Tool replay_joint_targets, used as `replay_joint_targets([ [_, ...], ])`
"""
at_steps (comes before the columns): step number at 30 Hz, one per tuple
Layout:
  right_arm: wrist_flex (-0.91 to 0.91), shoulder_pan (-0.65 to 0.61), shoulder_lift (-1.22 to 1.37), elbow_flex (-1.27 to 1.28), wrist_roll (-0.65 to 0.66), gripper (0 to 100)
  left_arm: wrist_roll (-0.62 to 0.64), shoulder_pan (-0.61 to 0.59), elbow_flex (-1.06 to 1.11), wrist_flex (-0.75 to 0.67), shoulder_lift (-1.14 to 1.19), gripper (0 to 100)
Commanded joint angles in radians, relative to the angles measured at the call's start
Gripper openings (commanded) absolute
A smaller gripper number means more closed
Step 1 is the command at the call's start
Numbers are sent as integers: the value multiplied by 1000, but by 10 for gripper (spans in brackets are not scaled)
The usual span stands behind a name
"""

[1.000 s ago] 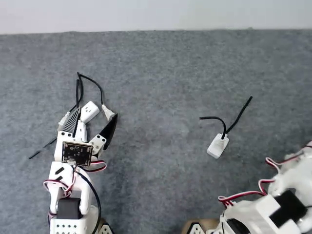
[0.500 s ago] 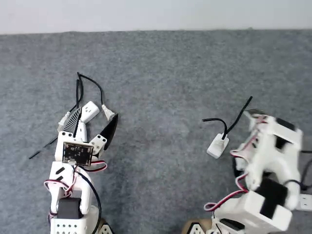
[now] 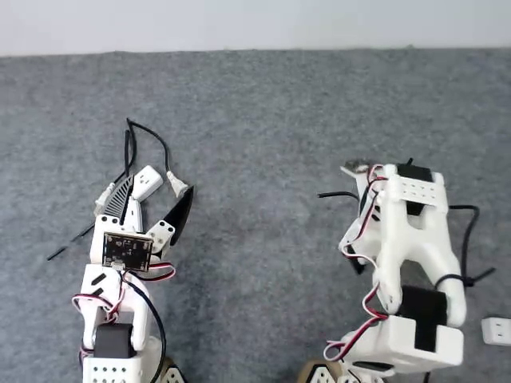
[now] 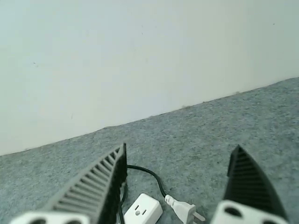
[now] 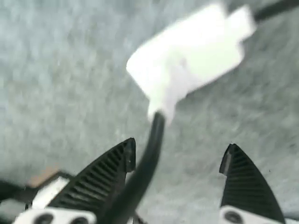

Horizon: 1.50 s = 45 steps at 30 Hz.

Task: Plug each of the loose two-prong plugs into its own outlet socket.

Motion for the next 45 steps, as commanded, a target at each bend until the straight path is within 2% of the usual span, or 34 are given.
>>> replay_joint_targets([
  [1, -62, -48, -15, -51, -29, 295, -3, 5, -10, -29, -17, 332],
  [6, -140, -117, -13, -44, -38, 295, -5, 5, -10, -29, -17, 332],
  [14, -466, -117, -12, 68, -149, 295, -5, 5, -10, -29, -17, 332],
  [21, -503, -105, -12, 173, -150, 295, -5, 5, -10, -31, -17, 332],
  [25, -504, 4, -12, 199, -140, 295, -5, 5, -10, -31, -17, 332],
  [38, -687, 521, -18, 196, 112, 295, -5, 5, -10, -31, -17, 332],
  [45, -714, 751, -12, 68, 126, 295, -5, 6, -10, -29, -17, 332],
])
